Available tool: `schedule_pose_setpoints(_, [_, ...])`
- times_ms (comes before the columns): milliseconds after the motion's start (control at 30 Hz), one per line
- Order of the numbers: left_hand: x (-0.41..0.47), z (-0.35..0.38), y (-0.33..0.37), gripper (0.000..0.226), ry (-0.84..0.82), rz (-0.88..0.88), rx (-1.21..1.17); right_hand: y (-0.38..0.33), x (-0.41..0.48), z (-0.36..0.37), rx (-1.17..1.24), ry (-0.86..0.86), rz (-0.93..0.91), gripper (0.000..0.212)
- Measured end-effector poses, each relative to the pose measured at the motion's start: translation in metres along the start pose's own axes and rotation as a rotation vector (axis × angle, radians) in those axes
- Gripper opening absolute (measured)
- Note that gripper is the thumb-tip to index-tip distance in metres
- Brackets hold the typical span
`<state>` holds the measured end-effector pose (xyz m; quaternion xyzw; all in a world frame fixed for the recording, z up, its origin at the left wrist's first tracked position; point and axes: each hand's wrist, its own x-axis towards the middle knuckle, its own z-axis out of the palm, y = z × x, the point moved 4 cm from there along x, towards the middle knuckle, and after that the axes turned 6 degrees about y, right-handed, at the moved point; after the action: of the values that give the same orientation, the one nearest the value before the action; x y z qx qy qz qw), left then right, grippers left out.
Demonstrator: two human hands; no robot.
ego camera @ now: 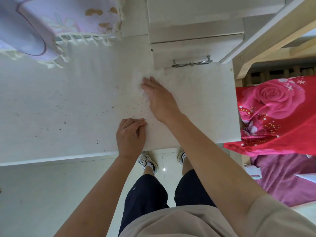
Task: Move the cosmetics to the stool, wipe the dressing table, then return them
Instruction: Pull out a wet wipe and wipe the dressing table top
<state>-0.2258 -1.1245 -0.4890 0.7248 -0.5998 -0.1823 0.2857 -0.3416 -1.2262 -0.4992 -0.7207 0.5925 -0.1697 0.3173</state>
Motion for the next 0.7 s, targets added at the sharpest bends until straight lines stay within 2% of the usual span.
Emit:
schedule_pose_setpoints(67, [0.0,-0.001,-0.001,0.022,-0.033,0.02,0.011,0.003,-0.002,-0.024,0.239,0.106,0.032,0.054])
schedule_pose_setpoints(133, [0.0,-0.002,-0.001,0.024,-0.061,0.027,0.006,0.02,-0.014,-0.06,0.315,0.364,0.061,0.055])
schedule_pose_setpoints(233, [0.003,-0.004,-0.004,0.027,-0.1,0.004,-0.019,0.067,-0.049,-0.1,0.163,0.715,0.17,0.059])
schedule_pose_setpoints(300, [0.005,-0.008,-0.006,0.029,-0.101,0.006,-0.032,0.092,-0.075,-0.106,0.047,0.784,0.333,0.058])
schedule_pose_setpoints(367, [0.005,-0.015,-0.011,0.029,-0.063,0.011,-0.049,0.101,-0.09,-0.089,-0.088,0.587,0.466,0.063])
schedule_pose_setpoints(433, [0.006,-0.021,-0.017,0.029,-0.01,-0.012,-0.033,0.092,-0.096,-0.059,-0.214,0.383,0.472,0.07])
schedule_pose_setpoints(567, [0.011,-0.034,-0.041,0.033,0.07,-0.07,0.091,0.038,-0.089,-0.004,-0.252,0.263,0.333,0.082])
schedule_pose_setpoints(700, [0.017,-0.046,-0.065,0.028,0.105,-0.058,0.221,-0.026,-0.07,0.043,-0.133,0.023,0.02,0.073])
